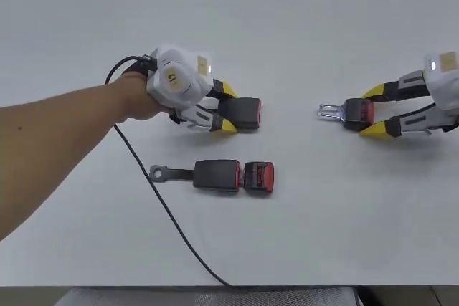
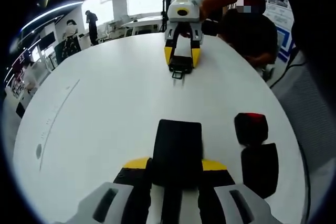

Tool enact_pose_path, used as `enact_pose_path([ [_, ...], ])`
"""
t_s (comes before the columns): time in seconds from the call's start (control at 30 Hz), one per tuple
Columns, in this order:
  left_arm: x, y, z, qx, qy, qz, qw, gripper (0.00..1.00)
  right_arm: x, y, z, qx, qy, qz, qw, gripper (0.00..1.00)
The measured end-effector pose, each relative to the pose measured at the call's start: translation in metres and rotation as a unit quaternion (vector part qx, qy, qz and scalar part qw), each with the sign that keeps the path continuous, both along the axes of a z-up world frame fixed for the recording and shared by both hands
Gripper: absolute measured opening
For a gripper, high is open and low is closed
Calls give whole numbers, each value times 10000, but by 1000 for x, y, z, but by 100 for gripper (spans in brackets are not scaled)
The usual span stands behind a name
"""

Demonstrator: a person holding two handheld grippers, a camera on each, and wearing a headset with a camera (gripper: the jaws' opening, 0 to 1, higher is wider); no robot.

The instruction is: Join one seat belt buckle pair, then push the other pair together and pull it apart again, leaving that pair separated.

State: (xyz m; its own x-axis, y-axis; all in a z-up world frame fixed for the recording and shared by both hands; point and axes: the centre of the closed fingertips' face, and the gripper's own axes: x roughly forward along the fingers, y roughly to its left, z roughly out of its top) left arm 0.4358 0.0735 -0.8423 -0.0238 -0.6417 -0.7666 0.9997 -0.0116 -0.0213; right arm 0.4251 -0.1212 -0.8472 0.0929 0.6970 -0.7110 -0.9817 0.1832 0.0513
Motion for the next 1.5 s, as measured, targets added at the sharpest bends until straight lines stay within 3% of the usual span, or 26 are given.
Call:
enact_pose_path([
  [0.1, 1, -1, -1, 9, 76, 17, 10000, 35, 0, 3, 0, 35, 2, 20, 10000, 34],
  [1.1, 7, -6, -4, 27, 256, 136, 9996, 36, 0, 56, 2, 652, 12, -156, 9977, 34],
  [1.5, 9, -7, -4, 15, 300, 159, 9994, 36, 3, 92, 2, 823, -2, -224, 9964, 34],
])
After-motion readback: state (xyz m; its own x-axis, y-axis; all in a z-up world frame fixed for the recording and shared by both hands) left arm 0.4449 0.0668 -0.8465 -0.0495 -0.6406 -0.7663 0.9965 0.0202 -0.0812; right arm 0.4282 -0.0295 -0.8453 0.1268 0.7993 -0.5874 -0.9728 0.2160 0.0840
